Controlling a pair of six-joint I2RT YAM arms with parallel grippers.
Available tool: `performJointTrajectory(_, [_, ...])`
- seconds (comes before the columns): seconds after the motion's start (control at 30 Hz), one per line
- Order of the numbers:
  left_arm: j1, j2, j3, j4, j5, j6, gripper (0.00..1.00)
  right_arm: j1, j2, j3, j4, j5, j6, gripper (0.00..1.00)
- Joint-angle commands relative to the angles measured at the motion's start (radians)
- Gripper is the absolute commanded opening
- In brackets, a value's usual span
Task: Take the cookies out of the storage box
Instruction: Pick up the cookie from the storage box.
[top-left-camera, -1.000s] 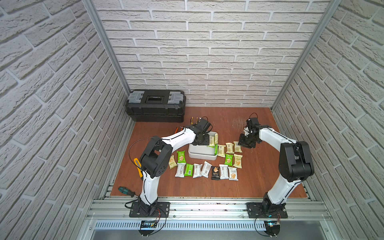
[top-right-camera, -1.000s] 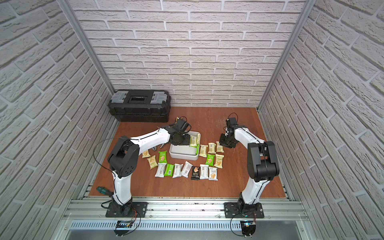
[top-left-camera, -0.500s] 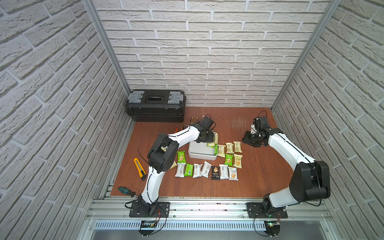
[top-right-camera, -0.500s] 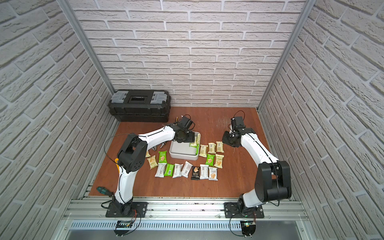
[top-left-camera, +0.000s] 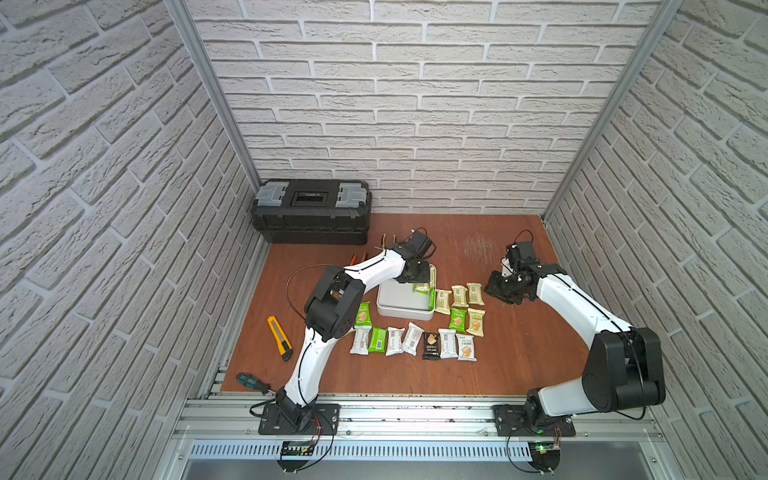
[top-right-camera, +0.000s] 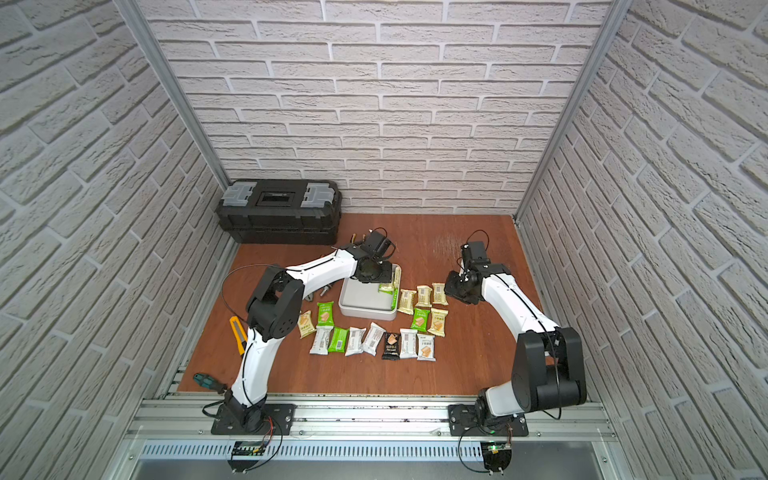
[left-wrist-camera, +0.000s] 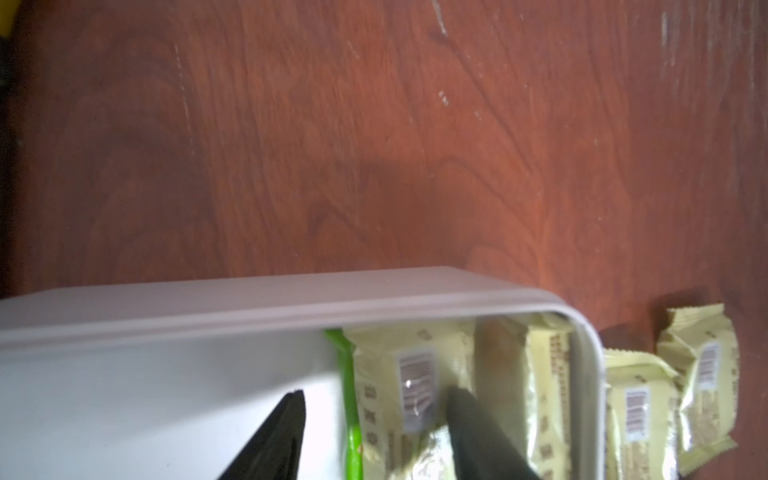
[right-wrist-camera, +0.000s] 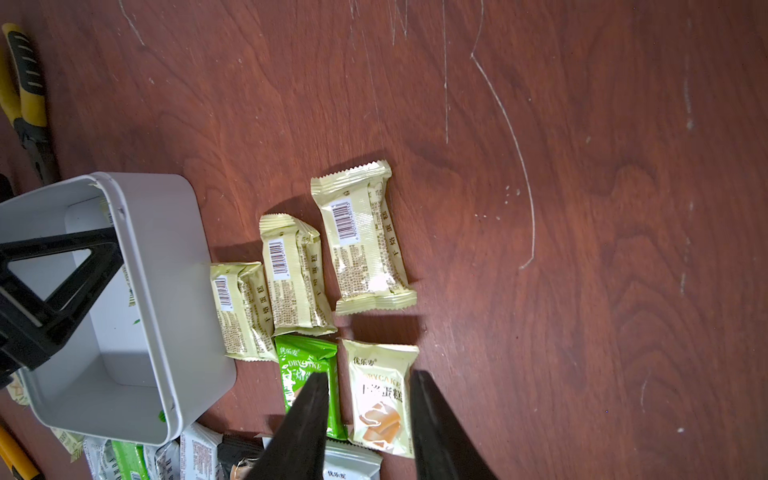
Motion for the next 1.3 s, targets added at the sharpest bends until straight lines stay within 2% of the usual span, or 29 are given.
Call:
performJointTrajectory(0.0, [-0.006,0.009,-0.013,-0.065,-0.079,0.006,0.51,0.01,-0.037,-0.001,0.012,-0.01,0.011,0.38])
performJointTrajectory(0.27, [-0.002,-0.069,-0.107,-0.056,-0.171,0.005,0.25,0.022,-0.039,0.014,0.011,-0.019,0.015,0.37])
performJointTrajectory(0.57, [-0.003,-0.1,-0.134,-0.038,-0.168,0.017,0.0,0.039,-0.048,0.018,0.006,-0.017,0.024,0.36])
performJointTrajectory(0.93, [-0.003,-0.238,-0.183,-0.018,-0.197,0.031,0.0,0.095,-0.079,0.013,-0.005,-0.014,0.058,0.35])
performJointTrajectory(1.13, [0.001,-0.359,-0.267,-0.018,-0.196,0.016,0.0,0.156,-0.064,0.032,0.008,-0.02,0.093,0.35])
performJointTrajectory(1.27, [0.015,-0.478,-0.381,-0.026,-0.224,-0.048,0.0,0.211,-0.041,0.069,0.014,-0.019,0.115,0.34])
